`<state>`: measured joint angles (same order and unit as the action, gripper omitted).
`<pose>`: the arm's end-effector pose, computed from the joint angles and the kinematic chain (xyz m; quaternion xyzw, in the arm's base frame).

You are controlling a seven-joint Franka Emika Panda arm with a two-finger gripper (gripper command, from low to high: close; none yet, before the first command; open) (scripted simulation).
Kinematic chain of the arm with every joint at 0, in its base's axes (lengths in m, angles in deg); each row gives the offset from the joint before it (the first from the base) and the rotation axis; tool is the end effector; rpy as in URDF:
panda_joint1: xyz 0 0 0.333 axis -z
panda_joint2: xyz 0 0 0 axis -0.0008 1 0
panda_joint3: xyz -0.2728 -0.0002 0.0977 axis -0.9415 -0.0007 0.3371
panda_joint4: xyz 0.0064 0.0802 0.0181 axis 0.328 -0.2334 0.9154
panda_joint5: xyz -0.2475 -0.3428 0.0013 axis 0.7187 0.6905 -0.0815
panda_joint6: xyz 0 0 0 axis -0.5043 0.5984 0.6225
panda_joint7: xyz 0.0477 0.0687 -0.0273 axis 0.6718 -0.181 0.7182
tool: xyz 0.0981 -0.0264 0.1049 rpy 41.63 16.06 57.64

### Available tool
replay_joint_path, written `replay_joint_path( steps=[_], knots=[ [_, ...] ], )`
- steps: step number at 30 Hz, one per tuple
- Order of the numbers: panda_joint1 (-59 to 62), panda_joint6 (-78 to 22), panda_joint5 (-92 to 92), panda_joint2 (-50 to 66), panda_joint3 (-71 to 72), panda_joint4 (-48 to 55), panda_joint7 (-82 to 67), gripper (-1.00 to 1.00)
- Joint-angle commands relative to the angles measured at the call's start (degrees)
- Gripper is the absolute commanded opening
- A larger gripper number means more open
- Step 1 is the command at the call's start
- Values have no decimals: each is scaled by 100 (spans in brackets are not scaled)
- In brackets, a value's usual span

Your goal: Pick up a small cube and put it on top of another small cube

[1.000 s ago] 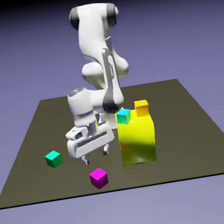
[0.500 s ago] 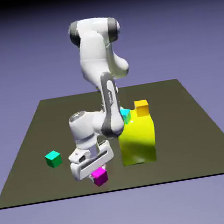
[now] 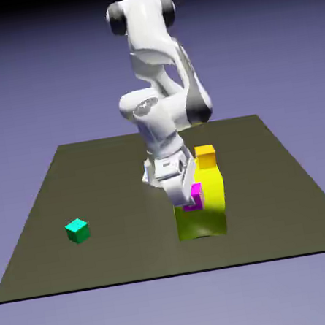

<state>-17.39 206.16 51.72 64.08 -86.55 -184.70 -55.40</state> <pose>0.4935 0.0834 0.2623 -0.9168 -0.3687 -0.0591 0.1417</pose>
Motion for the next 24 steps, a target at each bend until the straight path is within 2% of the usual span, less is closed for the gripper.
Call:
replay_joint_path(
  steps=[1,14,16,21,22,24],
  knots=[
    [-155,-209,167,-208,-58,-33,-186,-100],
    [-2266,-2890,2347,-2833,-870,-492,-2588,-100],
    [-2284,-2867,2402,-2844,-954,-539,-2674,-100],
    [-2314,-1750,2386,-2574,-1040,-1395,-2757,-100],
    [-2314,-1750,2386,-2574,-1040,-1395,-2757,100],
    [-2307,-1998,2389,-2634,-1021,-1205,-2739,100]
  ],
)
